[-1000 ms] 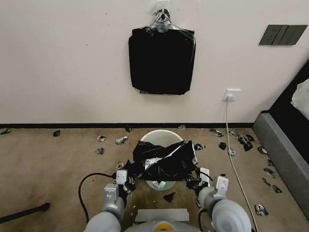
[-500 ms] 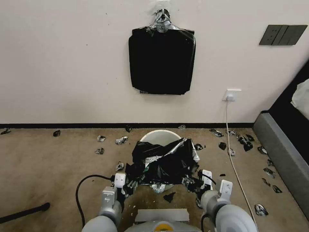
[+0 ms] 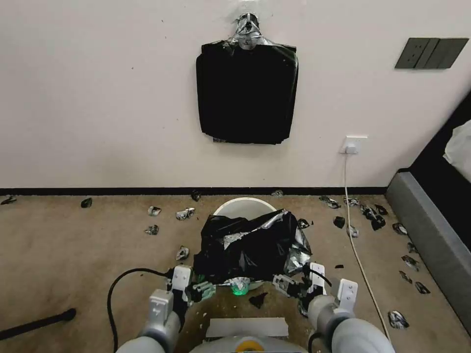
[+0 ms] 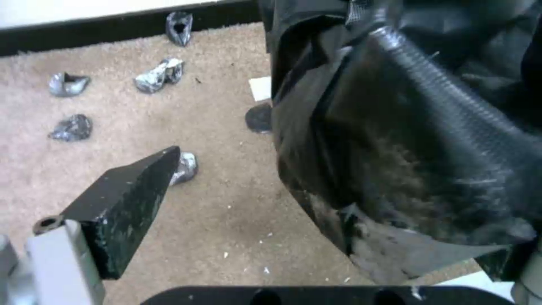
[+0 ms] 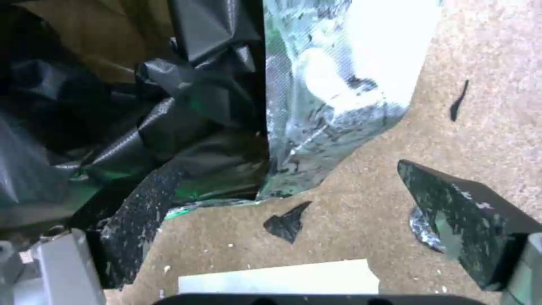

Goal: Place a trash bag onto the trash bin.

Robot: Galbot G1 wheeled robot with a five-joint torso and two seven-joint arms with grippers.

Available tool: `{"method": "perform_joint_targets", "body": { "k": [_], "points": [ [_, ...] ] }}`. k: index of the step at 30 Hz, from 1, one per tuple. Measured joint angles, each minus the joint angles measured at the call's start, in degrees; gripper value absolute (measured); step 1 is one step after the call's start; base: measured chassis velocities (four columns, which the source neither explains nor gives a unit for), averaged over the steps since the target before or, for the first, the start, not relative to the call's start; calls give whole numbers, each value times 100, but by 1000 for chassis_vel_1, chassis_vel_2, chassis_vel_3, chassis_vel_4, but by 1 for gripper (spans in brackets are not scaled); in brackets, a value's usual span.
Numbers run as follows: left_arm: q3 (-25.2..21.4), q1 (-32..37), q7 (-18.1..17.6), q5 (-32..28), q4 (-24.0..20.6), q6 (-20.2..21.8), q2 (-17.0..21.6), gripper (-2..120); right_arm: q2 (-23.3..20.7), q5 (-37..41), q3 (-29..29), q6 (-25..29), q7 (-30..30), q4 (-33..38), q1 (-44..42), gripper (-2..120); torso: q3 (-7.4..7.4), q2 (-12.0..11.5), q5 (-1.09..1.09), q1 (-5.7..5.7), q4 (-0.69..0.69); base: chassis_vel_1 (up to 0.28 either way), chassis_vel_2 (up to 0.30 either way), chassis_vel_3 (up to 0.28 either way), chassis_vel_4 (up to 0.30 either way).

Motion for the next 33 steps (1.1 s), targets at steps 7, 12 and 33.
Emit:
{"method": "perform_joint_targets", "body": {
  "k": [7, 12, 33],
  "points": [
    [-102, 288, 370, 305, -69, -218, 195, 100, -21, -65, 83, -5, 11, 197, -187, 100, 0, 0, 0, 0, 0, 0, 0, 0, 0],
    [-169, 426, 574, 556, -119, -350, 294, 100, -49, -173, 144, -10, 2, 315, -309, 100, 0, 0, 0, 0, 0, 0, 0, 0, 0],
    [-974, 916, 2795, 1168, -379, -1851, 602, 100, -192, -335, 641, -130, 87, 1011, -428, 100, 0, 0, 1, 0, 0, 0, 0, 0, 0]
  ]
}}
